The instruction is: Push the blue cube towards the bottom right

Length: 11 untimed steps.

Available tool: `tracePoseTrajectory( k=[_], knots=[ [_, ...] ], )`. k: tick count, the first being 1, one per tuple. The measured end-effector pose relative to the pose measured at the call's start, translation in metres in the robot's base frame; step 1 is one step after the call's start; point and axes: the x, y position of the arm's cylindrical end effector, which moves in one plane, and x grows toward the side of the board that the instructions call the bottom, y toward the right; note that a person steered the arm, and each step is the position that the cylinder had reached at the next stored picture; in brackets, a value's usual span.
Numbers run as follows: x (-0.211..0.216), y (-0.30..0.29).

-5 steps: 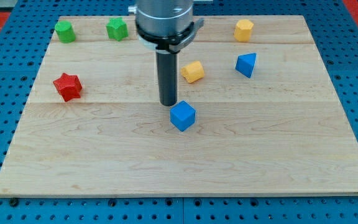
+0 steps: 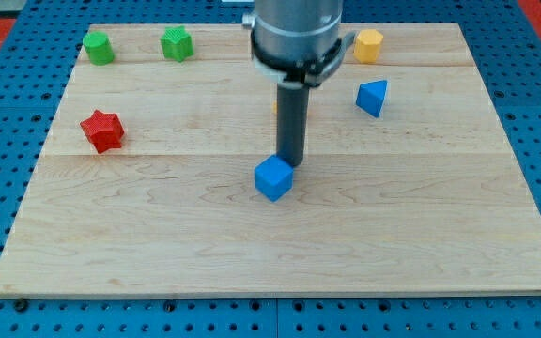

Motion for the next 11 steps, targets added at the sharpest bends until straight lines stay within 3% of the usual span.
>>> tracePoseTrajectory(
  k=[1, 2, 3, 4, 5, 6, 7, 8, 9, 10, 11],
  knots=[
    [0.006, -0.023],
    [0.014, -0.116],
    [0.058, -0.046],
    [0.045, 0.037],
    [0.028, -0.031],
    [-0.014, 0.061],
    [0.049, 0.088],
    [0.033, 0.079],
    [0.06, 0.06],
    [0.054, 0.107],
    [0.032, 0.042]
  ],
)
